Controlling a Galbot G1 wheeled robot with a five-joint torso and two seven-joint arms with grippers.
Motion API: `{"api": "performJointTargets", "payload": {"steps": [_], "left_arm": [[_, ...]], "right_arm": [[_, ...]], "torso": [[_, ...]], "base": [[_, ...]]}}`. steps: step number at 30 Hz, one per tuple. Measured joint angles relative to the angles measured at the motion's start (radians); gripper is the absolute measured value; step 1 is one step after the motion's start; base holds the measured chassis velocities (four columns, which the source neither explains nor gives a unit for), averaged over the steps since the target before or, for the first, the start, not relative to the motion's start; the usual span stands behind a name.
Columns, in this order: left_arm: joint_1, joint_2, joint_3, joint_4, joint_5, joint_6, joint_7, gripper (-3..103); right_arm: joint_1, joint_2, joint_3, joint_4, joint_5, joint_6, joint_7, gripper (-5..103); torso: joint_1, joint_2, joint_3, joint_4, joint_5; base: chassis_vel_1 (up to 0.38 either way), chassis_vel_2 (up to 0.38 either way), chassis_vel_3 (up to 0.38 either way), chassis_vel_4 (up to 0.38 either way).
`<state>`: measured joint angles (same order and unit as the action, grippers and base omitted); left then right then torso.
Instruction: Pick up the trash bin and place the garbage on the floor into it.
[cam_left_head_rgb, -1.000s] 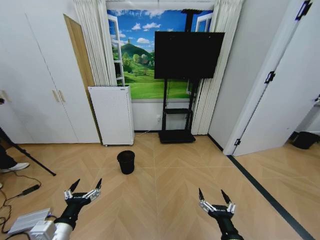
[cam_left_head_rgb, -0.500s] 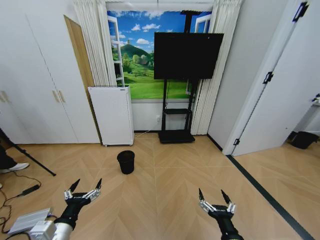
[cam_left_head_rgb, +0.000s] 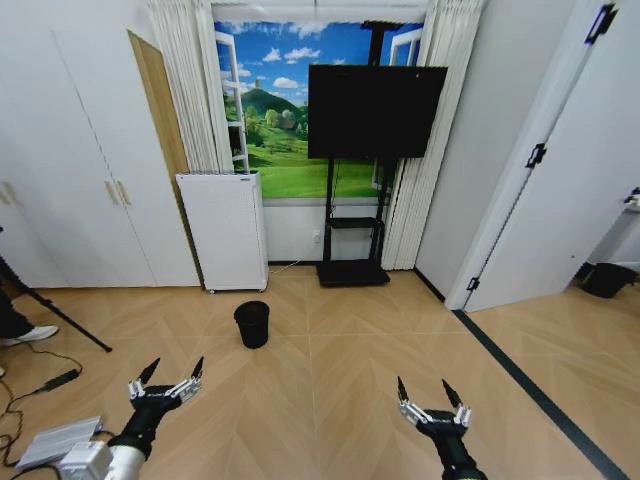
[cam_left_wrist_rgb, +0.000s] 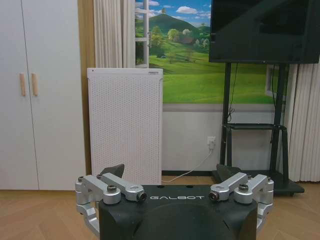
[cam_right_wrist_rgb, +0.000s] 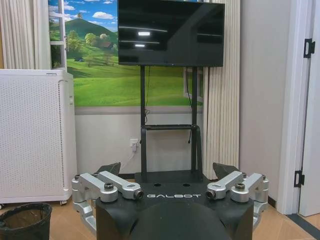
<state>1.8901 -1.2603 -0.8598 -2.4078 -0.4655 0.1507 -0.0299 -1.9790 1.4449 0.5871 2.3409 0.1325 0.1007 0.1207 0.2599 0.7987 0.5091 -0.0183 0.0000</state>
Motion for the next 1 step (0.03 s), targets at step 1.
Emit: {"api": "performJointTargets", "payload": {"steps": [1], "left_arm": [[0.000, 0.000, 0.000, 0.000, 0.000, 0.000, 0.000, 100]], "right_arm": [[0.000, 0.000, 0.000, 0.000, 0.000, 0.000, 0.000, 100]], "torso": [[0.000, 0.000, 0.000, 0.0000, 0.0000]], "base": [[0.000, 0.000, 0.000, 0.000]]}}
